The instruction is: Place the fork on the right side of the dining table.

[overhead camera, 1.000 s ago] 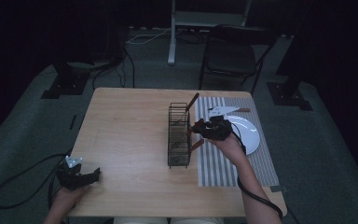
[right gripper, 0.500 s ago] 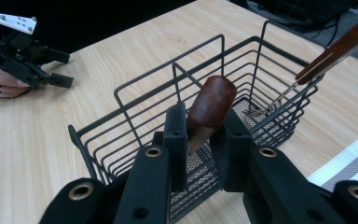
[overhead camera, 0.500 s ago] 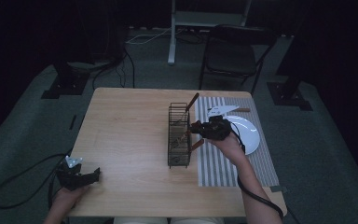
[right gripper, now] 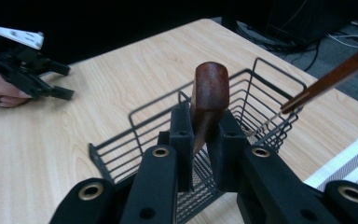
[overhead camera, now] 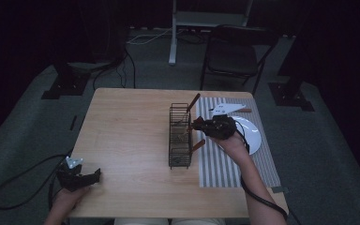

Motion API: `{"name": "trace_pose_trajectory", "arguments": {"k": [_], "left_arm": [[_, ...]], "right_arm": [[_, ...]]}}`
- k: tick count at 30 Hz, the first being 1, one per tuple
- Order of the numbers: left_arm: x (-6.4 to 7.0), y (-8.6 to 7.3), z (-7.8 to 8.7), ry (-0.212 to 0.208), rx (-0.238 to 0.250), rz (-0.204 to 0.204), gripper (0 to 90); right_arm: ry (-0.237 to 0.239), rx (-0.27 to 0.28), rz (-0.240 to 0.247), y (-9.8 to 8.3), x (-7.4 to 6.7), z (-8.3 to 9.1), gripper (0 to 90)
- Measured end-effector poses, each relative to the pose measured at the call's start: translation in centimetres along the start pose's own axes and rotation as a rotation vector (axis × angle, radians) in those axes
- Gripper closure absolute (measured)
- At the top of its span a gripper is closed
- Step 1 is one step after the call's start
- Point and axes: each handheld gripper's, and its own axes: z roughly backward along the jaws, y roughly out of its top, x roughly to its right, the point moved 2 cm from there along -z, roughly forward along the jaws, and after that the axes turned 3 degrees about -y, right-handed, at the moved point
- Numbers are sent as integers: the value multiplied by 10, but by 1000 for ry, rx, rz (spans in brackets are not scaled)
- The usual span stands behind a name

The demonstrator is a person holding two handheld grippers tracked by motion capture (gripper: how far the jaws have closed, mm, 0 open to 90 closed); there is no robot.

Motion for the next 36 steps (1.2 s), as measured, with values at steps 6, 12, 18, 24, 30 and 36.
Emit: {"name": "trace_pose_trajectory", "arguments": {"k": [6, 12, 18, 24, 30, 36], "left_arm": [[0, 0, 0, 0, -1, 0, 14], [0, 0, 0, 0, -1, -1, 14], [0, 0, 0, -1, -2, 0, 14], [0, 0, 0, -1, -2, 0, 14], [0, 0, 0, 0, -1, 0, 15], [0, 0, 0, 0, -2, -1, 14]], "right_arm": [[-2, 33, 35, 14, -8, 19, 812], [-8, 64, 60, 25, -14, 36, 812], [-17, 93, 59, 29, -16, 51, 812], [-41, 127, 61, 35, -16, 68, 812], [-65, 152, 56, 37, -13, 82, 812], [-108, 182, 47, 38, -10, 103, 812]]}}
